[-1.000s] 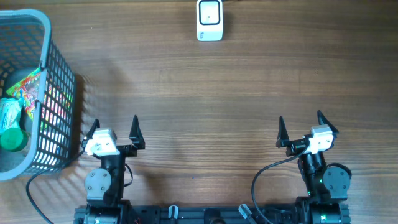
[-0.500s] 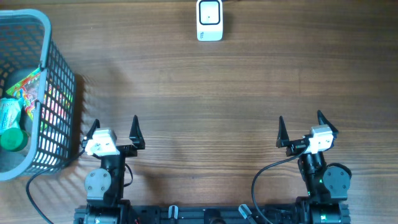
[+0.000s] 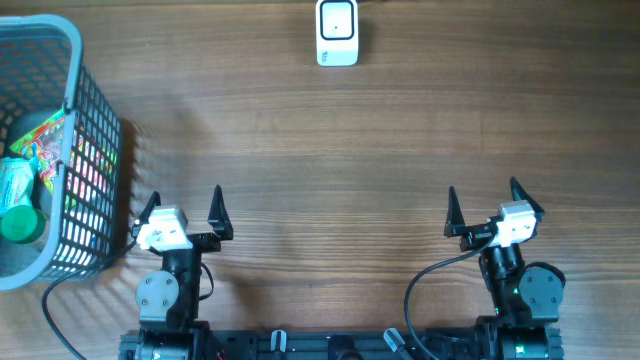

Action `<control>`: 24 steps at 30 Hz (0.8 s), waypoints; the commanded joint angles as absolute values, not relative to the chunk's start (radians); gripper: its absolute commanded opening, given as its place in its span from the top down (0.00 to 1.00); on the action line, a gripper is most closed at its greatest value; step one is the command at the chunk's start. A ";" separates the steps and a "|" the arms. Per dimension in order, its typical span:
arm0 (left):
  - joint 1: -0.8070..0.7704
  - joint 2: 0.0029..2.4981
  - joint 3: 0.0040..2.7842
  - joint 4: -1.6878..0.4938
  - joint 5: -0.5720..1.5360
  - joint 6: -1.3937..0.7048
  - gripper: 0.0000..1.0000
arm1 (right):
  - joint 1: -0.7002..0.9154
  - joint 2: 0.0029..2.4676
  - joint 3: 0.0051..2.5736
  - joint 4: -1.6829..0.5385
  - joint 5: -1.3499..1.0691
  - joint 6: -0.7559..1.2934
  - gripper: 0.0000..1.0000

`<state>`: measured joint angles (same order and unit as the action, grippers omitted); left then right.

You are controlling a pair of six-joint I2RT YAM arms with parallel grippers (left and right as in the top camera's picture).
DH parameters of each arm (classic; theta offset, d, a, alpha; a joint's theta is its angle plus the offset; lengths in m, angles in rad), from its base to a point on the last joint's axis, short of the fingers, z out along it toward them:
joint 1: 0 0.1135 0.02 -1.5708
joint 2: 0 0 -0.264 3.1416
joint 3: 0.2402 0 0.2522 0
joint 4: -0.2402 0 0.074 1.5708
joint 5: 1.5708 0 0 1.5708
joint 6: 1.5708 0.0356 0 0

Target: Scan the item barcode

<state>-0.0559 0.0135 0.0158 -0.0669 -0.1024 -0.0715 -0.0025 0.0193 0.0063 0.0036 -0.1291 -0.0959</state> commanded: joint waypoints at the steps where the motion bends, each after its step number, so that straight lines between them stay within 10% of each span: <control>1: -0.048 0.007 0.006 -0.056 -0.094 -0.063 0.00 | 0.001 0.016 0.005 0.006 -0.112 -0.105 0.00; 24: -0.048 0.065 0.273 -0.107 0.142 -0.196 0.00 | 0.001 0.016 0.005 0.006 -0.112 -0.105 0.00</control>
